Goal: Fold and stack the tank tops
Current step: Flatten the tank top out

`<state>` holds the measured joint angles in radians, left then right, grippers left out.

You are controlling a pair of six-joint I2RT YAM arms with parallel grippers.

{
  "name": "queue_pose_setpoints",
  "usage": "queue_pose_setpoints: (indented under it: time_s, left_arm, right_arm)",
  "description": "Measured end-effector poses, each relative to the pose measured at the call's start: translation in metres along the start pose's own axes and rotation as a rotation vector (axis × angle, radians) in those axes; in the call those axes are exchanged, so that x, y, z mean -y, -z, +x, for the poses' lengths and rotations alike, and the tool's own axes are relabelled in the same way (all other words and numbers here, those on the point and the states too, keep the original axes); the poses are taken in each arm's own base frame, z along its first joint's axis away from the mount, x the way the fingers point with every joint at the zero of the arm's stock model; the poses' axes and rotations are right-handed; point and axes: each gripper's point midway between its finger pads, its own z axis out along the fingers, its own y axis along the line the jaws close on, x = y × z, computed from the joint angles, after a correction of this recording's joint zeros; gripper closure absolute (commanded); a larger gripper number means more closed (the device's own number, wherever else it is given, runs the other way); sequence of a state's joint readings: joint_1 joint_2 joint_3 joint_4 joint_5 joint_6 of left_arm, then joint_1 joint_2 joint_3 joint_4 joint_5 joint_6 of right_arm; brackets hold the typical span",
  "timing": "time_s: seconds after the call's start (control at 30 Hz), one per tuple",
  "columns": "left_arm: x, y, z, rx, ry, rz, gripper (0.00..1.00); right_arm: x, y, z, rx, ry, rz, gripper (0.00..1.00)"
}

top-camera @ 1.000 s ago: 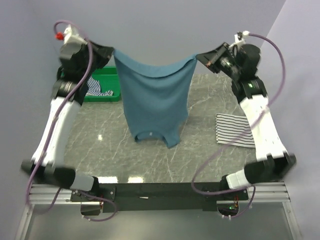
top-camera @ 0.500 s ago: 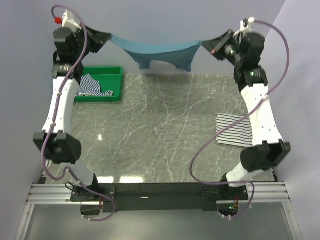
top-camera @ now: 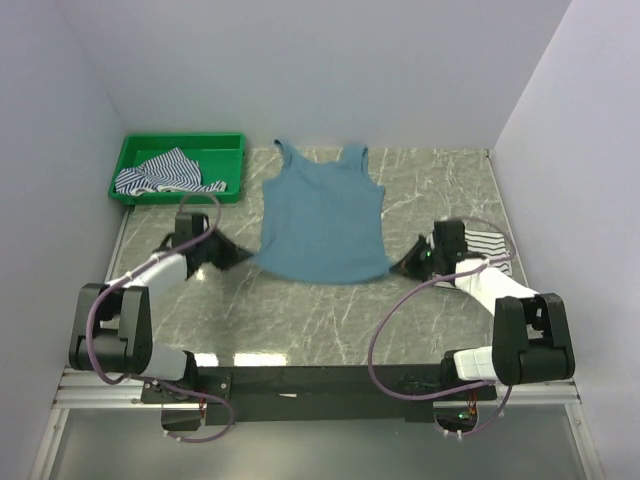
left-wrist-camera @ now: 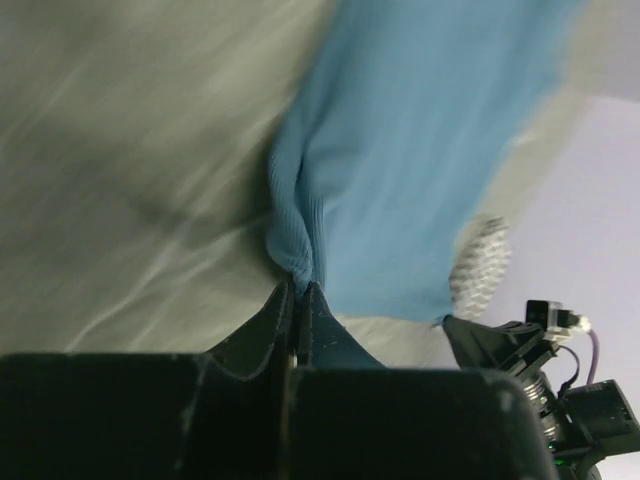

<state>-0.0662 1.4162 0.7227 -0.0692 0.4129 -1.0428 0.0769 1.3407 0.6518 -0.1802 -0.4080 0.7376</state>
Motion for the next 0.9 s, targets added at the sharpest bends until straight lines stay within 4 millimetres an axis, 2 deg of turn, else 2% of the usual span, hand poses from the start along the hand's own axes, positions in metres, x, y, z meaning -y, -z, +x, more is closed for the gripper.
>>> queue_pose_setpoints:
  time_s: [0.03,0.07,0.13,0.37,0.6,0.67,0.77,0.8,0.83,0.9]
  left_arm:
    - [-0.024,0.0,0.017,-0.035,0.027,-0.054,0.99]
    - [-0.038,0.001,0.028,-0.056,0.041,-0.085,0.99]
    - [-0.051,0.005,0.043,-0.082,0.053,-0.115,0.99]
    - [-0.053,0.021,0.065,-0.086,0.031,-0.116,0.99]
    - [-0.076,0.045,0.077,-0.057,0.052,-0.2,0.99]
    - [-0.08,0.049,0.081,-0.062,0.055,-0.212,0.96]
    - [-0.091,0.053,0.089,-0.079,0.061,-0.229,0.84]
    - [-0.094,0.055,0.093,-0.087,0.064,-0.231,0.76]
    - [-0.097,0.056,0.096,-0.095,0.064,-0.236,0.69]
    - [-0.102,0.06,0.102,-0.108,0.067,-0.242,0.56]
  right_arm:
    - [0.014,-0.002,0.013,-0.027,-0.012,0.027,1.0]
    - [0.029,-0.002,0.027,-0.055,-0.026,0.054,1.0]
    - [0.04,-0.001,0.039,-0.074,-0.035,0.073,1.0]
    - [0.054,0.012,0.058,-0.076,-0.034,0.088,1.0]
    - [0.067,0.027,0.062,-0.076,-0.058,0.14,1.0]
    - [0.074,0.031,0.065,-0.087,-0.065,0.166,1.0]
    - [0.081,0.037,0.069,-0.103,-0.079,0.19,1.0]
    - [0.082,0.039,0.07,-0.109,-0.084,0.193,0.99]
    - [0.083,0.04,0.072,-0.112,-0.087,0.195,0.91]
    - [0.084,0.043,0.074,-0.118,-0.092,0.202,0.81]
